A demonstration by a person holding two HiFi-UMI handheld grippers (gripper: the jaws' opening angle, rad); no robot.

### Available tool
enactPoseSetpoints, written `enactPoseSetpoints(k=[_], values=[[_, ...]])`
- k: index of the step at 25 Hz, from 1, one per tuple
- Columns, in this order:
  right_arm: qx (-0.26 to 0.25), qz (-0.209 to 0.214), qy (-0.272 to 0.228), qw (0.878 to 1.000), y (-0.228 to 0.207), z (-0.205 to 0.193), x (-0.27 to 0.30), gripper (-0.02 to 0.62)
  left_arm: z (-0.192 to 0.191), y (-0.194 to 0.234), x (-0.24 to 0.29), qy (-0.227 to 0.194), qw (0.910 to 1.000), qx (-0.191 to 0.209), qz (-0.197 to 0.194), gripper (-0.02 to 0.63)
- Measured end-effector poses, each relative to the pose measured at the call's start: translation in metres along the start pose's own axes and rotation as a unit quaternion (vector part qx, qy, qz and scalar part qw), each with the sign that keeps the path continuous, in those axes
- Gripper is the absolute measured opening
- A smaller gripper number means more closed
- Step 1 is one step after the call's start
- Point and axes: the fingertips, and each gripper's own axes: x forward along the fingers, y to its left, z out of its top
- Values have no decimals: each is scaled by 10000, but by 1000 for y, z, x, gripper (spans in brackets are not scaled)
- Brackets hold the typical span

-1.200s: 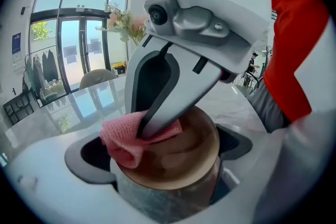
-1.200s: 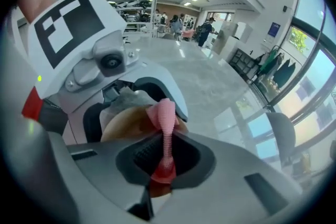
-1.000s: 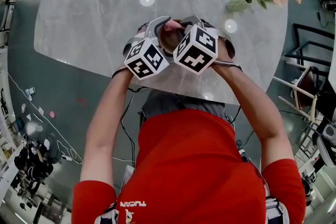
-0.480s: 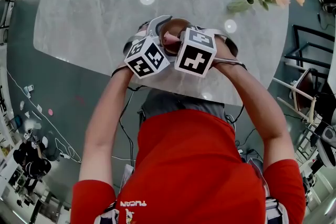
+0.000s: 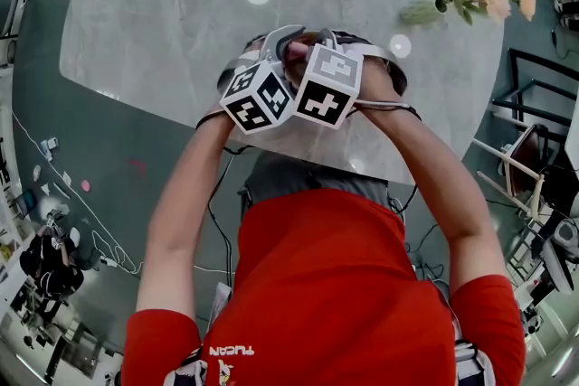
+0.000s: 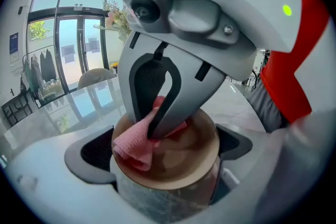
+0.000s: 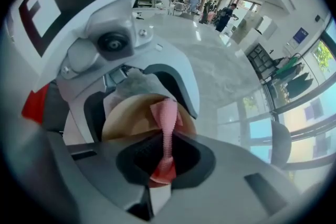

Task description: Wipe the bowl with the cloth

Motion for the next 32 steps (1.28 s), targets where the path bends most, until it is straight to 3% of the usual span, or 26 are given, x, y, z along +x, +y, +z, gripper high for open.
enactPoseSetpoints(k=[4,9,16,32], values=[[53,162,144,9998,3,-9,-6,21,0,1,-1,-6,10000,7,1,584],[147,602,-67,9981,23,-1,-8,21,-1,0,-1,7,10000,10,-29,584],[508,258,-447,9974,14,8,-6,21,-1,0,-1,17,10000,9,-54,584],[1086,110,-1143,9874,10,7,-31,21,4,-3,-13,-335,9994,-93,-73,586]])
